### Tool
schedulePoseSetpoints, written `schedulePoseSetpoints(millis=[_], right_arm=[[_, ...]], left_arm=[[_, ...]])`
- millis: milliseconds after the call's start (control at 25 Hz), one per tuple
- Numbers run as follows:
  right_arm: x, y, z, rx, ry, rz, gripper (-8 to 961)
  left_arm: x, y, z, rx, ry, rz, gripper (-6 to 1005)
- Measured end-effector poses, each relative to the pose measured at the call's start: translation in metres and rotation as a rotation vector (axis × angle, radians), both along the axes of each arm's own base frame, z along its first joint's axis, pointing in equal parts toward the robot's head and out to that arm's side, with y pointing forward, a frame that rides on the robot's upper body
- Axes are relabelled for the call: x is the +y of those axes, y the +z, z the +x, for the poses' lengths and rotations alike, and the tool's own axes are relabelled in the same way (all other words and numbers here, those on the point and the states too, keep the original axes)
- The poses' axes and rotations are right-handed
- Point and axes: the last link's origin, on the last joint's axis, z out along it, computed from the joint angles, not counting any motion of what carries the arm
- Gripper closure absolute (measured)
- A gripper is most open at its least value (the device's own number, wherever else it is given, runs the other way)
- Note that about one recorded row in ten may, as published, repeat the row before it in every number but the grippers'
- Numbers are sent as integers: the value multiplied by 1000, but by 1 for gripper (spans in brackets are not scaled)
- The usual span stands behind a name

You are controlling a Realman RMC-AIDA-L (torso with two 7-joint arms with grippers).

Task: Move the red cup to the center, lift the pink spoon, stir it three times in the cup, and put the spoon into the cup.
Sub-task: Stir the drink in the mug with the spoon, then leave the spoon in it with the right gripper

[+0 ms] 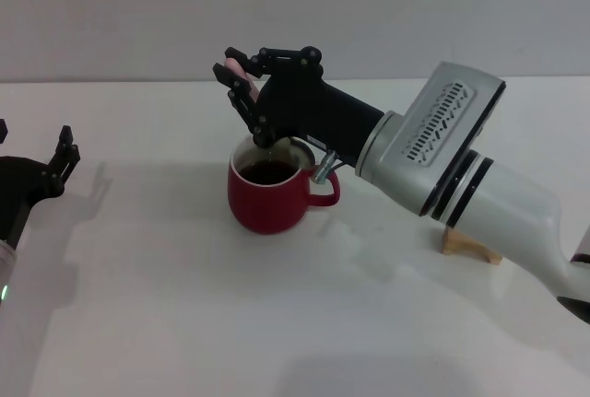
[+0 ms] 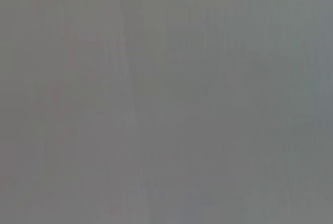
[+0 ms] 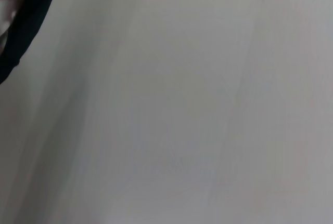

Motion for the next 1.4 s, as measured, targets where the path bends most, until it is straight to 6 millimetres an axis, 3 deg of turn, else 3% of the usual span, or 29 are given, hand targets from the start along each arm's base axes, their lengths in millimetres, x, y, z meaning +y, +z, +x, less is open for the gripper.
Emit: schedulePoseSetpoints(millis=[640, 960, 1400], right_arm=[[-3, -13, 4, -62, -28, -52, 817], [-9, -7, -10, -13, 61, -39, 817], [5, 0, -13, -85, 130, 79, 817]], left_arm=[[-1, -1, 2, -6, -7, 2, 166], [-2, -1, 0, -4, -3, 2, 166], [0, 0, 1, -1, -4, 2, 166]])
